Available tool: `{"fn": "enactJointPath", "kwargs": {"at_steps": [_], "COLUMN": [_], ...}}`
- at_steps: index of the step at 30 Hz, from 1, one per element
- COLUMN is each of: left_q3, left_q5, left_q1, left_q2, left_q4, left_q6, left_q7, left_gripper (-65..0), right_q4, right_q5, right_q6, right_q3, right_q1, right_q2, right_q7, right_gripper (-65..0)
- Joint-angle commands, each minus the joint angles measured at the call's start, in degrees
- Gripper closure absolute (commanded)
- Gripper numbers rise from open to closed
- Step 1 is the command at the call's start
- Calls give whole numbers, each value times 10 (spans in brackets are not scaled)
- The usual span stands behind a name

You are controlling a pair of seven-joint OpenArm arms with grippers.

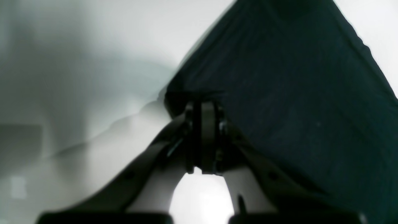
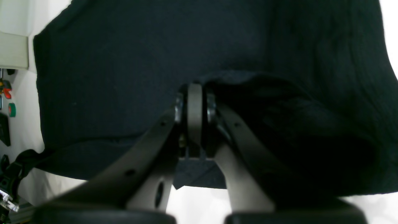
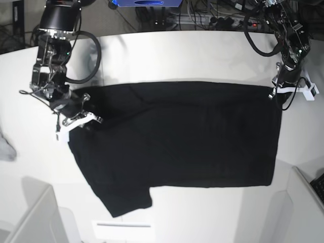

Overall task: Fold the T-shirt properly
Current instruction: 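Lift the shoulder edges and shift the grips along the collar edge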

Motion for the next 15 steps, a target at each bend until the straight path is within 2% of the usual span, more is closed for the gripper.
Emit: {"fn": "enactJointPath", "kwargs": {"at_steps": [1,8,15], "left_q3": [-1,-4,-2], "left_q5": [0,0,0], "left_q1": [-10,-41,-51], "left_q2": [-7,-10,-10], "left_q4": [0,-32,-33], "left_q6": [1,1,1], "left_q7": [-11,13,13], "left_gripper": [0,0,0], "right_q4": [-1,-24,-45], "right_q5": [7,7,7], "right_q6": [4,4,4], "right_q3": [1,1,3], "right_q1": [14,29,32], "right_q2": [5,5,6], "right_q7": [10,15,26], "right_gripper": [0,0,0]}}
